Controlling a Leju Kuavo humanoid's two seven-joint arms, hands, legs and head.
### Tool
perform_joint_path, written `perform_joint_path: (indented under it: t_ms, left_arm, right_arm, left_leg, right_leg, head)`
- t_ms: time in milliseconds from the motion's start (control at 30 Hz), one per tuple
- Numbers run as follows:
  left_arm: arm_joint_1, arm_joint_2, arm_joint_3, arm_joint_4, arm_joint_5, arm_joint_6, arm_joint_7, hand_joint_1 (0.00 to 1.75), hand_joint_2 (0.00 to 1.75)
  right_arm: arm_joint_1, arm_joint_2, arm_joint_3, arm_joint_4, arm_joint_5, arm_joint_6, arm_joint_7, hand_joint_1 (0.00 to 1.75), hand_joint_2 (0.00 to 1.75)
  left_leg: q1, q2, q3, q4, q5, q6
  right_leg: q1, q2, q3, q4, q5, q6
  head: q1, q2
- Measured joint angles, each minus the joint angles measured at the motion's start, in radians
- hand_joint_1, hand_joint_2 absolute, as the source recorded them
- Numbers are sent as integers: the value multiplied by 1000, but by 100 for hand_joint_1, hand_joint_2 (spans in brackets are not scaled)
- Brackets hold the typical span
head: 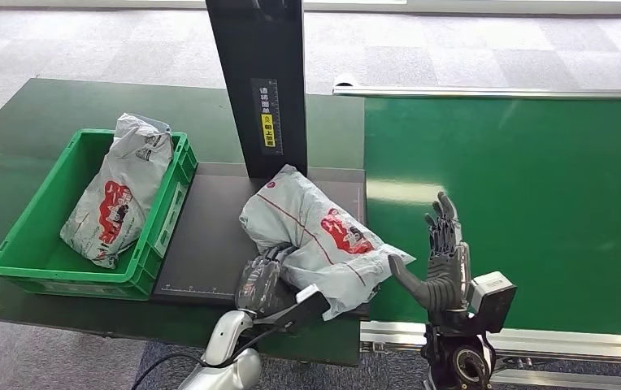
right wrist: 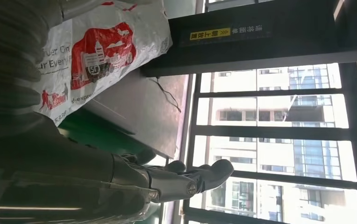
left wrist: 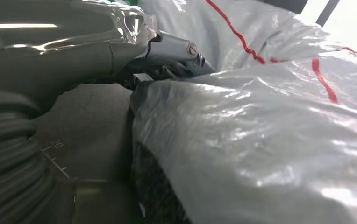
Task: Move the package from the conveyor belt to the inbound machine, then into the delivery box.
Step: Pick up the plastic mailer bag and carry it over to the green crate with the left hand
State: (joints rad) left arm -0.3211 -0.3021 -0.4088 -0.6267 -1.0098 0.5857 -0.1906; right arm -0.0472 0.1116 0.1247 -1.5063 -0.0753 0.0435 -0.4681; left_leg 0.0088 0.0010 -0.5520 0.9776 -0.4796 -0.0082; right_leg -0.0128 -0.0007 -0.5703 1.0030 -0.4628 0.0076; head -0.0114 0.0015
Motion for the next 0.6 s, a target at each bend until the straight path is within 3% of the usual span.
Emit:
perform_joint_path:
  t_ms: [233,600]
  left_arm:
    - [11,3,19,-42,152,84,-122,175,175]
    - [115,11,140,-390,318,108,-299,175,175]
  right_arm:
    - [-5,1,5,19,-2,-6,0,0,175]
    - [-22,1,5,51,-7,-44,-16,0,175]
  left_leg:
    - [0,0,-3,0,0,0]
    - [0,0,-6,0,0,0]
  right_leg:
    - [0,0,-3,0,0,0]
    - [0,0,-7,0,0,0]
  head:
    - [0,0]
    - [0,0]
